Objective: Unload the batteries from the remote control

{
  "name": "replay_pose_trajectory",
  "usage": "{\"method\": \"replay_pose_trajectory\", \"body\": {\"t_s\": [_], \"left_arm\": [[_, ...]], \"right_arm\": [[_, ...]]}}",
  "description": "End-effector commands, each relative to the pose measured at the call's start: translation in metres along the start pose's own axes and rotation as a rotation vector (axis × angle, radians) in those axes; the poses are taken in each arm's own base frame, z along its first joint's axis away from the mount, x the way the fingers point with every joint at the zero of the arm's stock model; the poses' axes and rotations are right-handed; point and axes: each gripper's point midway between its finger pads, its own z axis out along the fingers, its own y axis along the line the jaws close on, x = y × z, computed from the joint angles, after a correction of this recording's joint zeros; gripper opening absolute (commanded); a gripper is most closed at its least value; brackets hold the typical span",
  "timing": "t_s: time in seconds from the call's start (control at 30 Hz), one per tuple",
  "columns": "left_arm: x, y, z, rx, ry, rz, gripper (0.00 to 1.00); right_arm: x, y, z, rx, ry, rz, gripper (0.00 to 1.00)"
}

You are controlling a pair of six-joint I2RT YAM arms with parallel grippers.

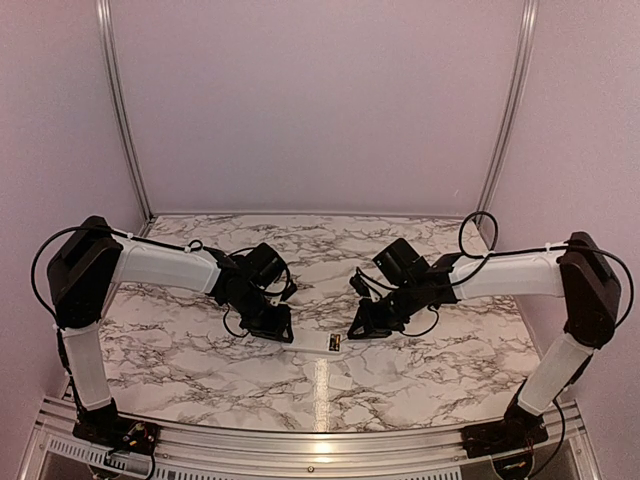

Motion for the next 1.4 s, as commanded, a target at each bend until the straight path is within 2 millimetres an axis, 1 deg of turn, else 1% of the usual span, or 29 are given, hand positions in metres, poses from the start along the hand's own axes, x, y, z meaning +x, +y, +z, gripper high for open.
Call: {"method": "replay_pose_trajectory", "body": {"t_s": [0.0, 0.17, 0.3, 0.57, 1.07, 1.23, 1.37], "left_arm": [[0.014, 0.005, 0.011, -0.030, 0.030, 0.010, 0.29], [0.013, 0.005, 0.010, -0.031, 0.028, 0.011, 0.29], [0.014, 0.005, 0.010, -0.030, 0.028, 0.010, 0.29], [0.015, 0.004, 0.010, -0.028, 0.030, 0.012, 0.29], [0.015, 0.004, 0.011, -0.027, 0.035, 0.015, 0.29], [0.015, 0.004, 0.011, -0.028, 0.037, 0.017, 0.29], [0.016, 0.005, 0.012, -0.030, 0.041, 0.019, 0.29]], "right_arm": [[-0.008, 0.008, -0.012, -0.007, -0.031, 0.003, 0.00], [-0.008, 0.008, -0.009, -0.026, -0.034, 0.013, 0.00], [-0.003, 0.007, -0.005, -0.042, -0.030, 0.029, 0.00], [0.000, 0.005, -0.005, -0.057, -0.045, 0.050, 0.00], [-0.012, 0.014, -0.014, -0.089, -0.089, 0.045, 0.00], [-0.013, 0.011, -0.012, -0.077, -0.086, 0.049, 0.00], [-0.021, 0.012, -0.011, -0.070, -0.083, 0.037, 0.00]]}}
